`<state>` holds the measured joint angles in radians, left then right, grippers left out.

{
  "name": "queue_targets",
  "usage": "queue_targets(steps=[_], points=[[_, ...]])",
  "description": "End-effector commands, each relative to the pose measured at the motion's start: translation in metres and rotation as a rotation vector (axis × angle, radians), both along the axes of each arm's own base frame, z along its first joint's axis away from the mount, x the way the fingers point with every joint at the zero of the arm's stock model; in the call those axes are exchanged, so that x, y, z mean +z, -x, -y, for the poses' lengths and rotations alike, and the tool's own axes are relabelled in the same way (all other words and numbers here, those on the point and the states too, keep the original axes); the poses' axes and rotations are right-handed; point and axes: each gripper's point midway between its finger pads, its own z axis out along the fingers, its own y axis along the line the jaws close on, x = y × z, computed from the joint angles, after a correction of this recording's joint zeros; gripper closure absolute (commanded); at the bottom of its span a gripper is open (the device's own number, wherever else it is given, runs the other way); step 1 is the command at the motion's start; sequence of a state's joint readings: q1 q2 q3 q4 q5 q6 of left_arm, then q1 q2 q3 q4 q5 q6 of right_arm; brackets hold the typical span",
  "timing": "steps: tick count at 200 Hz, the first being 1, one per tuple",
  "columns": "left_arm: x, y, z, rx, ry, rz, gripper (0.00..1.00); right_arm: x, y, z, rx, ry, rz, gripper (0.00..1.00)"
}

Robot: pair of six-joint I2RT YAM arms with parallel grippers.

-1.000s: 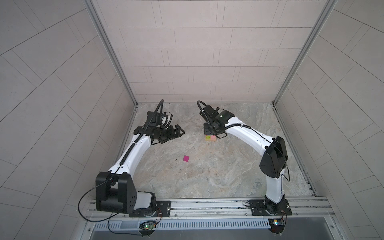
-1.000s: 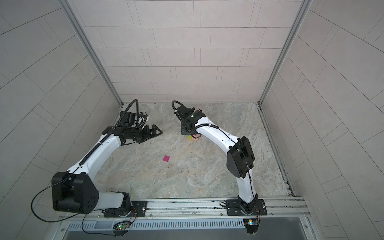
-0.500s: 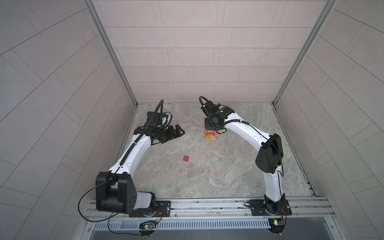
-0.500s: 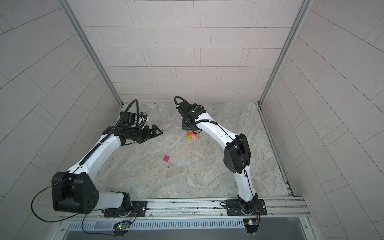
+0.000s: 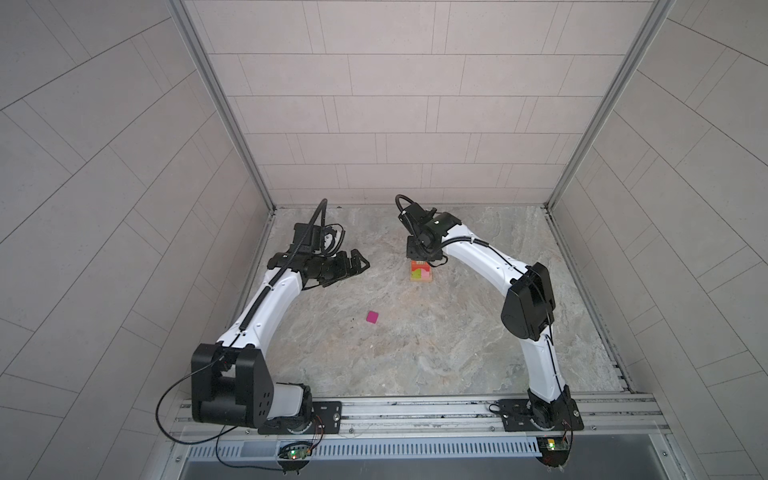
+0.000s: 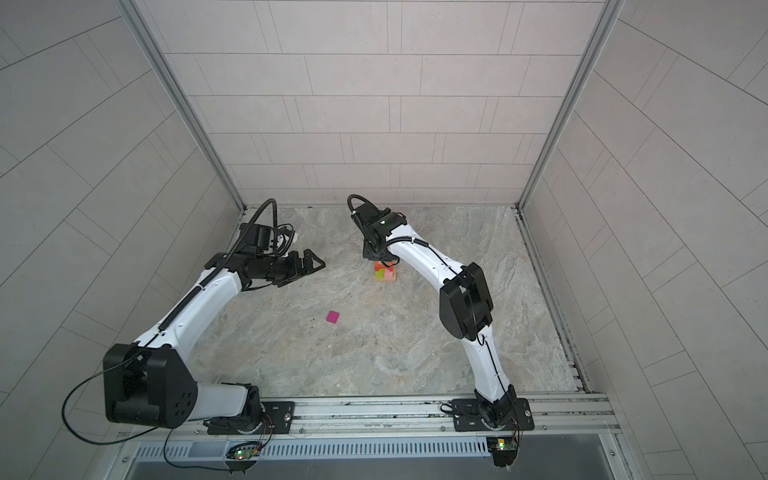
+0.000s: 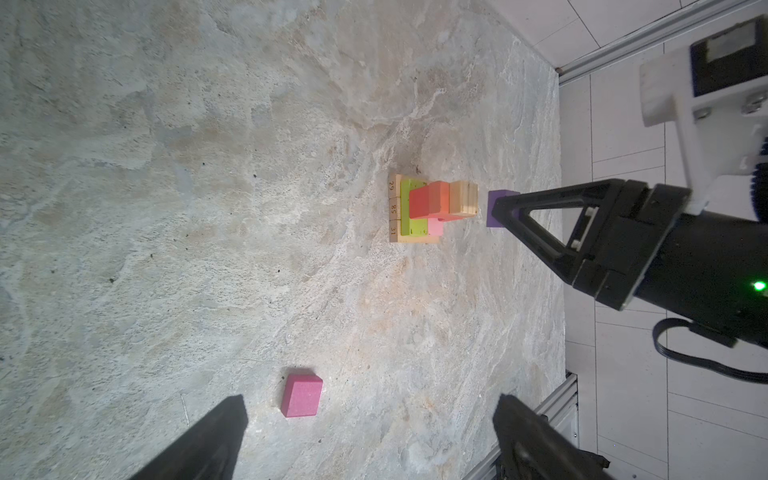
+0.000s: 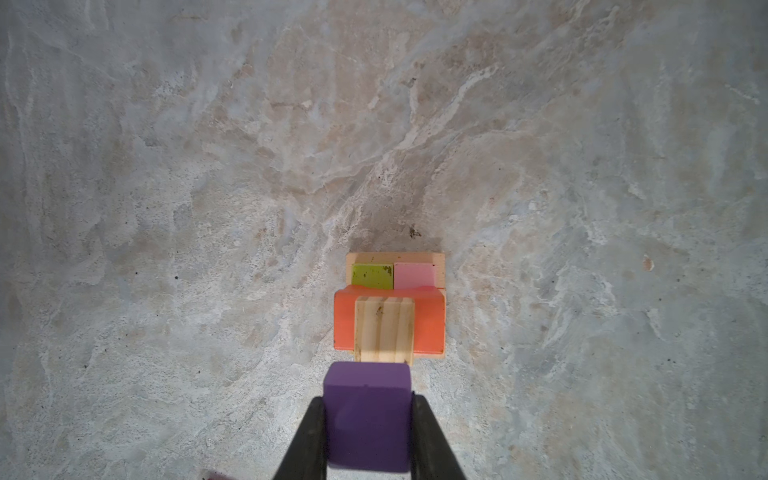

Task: Build the wood block tower
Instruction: 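Lower the purple cube onto the natural-wood cube atop the tower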

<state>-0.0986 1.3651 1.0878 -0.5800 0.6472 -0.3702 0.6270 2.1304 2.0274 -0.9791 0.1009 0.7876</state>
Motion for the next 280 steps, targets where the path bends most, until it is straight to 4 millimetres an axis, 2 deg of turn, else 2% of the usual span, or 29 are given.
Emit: queue_targets(steps=[1,280], points=[[0.007,0.003,0.001,-0.002,0.015,0.020,0.00,-0.001,-0.003,0.003,-0.037,-0.004,-0.004,0.92],[0.006,0.003,0.001,0.002,0.014,0.020,0.00,-0.018,-0.016,0.008,-0.076,-0.009,-0.013,0.92]])
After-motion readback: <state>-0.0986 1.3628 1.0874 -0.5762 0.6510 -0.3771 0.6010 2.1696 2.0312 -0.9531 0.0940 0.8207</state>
